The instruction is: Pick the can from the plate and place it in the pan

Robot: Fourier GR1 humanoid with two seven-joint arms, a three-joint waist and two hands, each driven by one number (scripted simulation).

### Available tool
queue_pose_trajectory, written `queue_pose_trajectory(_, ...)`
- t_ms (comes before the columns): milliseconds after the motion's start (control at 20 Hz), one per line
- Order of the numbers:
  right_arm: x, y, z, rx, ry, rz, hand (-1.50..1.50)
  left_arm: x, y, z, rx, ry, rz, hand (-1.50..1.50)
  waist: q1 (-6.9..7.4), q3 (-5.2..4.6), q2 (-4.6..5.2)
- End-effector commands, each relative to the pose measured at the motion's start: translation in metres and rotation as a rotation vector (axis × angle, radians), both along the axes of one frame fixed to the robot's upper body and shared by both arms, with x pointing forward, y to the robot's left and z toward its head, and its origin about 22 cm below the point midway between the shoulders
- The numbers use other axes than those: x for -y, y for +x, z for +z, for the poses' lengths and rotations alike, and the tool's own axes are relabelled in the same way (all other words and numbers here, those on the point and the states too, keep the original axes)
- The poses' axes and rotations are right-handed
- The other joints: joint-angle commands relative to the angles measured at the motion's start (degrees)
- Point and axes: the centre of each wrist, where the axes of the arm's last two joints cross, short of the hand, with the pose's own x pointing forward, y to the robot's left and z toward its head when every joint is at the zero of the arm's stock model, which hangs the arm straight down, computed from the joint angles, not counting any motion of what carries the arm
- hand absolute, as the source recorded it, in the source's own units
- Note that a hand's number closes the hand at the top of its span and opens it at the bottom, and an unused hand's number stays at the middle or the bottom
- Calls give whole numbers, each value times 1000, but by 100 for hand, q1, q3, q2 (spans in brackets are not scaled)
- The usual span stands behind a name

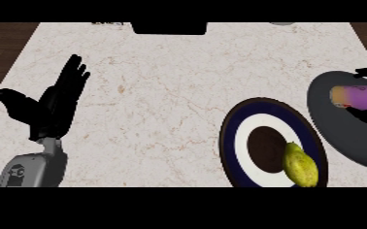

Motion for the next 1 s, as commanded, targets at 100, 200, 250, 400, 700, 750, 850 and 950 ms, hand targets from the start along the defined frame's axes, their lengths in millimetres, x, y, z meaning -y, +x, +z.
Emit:
queue_pose_trajectory(100,15,-4,-21,-45,126,30,-150,-7,-1,2,19,1,14,0,-22,1,-3)
queue_pose_trajectory(200,26,-1,-4,34,182,40,-150,6,0,-7,-10,5,-15,0,-28,3,5)
queue_pose_trajectory(250,21,-7,-18,55,231,55,-150,0,5,14,0,5,13,0,-61,3,-14)
queue_pose_trajectory(400,40,-14,-7,157,392,24,-150,-7,-9,5,9,-1,4,0,-12,8,-7)
queue_pose_trajectory(700,96,-62,18,213,672,3,-150,-6,-5,3,-4,-9,-1,0,-89,10,0)
queue_pose_trajectory(750,101,-70,16,204,706,-9,-150,-7,-6,0,16,-1,41,0,-87,9,-1)
queue_pose_trajectory(850,124,-103,25,225,744,24,-150,-9,-8,1,0,-6,18,0,-110,22,7)
queue_pose_trajectory(950,126,-110,20,237,788,47,-150,-4,10,7,8,4,29,0,-167,24,24)
